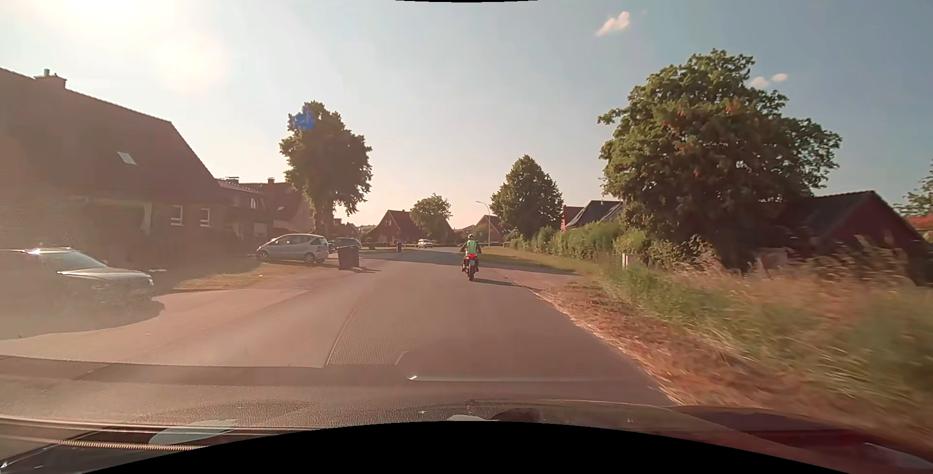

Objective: Follow the waypoints while adhering to traffic rules and regulations

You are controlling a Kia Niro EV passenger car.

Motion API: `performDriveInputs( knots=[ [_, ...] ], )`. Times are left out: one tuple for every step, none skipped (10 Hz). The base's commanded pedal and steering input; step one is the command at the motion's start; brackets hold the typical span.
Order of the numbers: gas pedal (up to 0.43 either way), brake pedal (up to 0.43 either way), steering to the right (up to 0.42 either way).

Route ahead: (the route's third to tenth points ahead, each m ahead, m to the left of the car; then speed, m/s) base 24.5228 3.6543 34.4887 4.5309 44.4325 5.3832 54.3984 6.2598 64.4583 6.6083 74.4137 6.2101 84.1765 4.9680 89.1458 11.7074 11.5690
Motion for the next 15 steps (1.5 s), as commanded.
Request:
performDriveInputs(
  knots=[
    [0.118,0.000,-0.023],
    [0.130,0.000,-0.023],
    [0.130,0.000,-0.023],
    [0.130,0.000,-0.022],
    [0.130,0.000,-0.021],
    [0.130,0.000,-0.018],
    [0.130,0.000,-0.015],
    [0.130,0.000,-0.013],
    [0.130,0.000,-0.012],
    [0.130,0.000,-0.012],
    [0.130,0.000,-0.012],
    [0.130,0.000,-0.011],
    [0.130,0.000,-0.011],
    [0.130,0.000,-0.010],
    [0.130,0.000,-0.009]
  ],
)
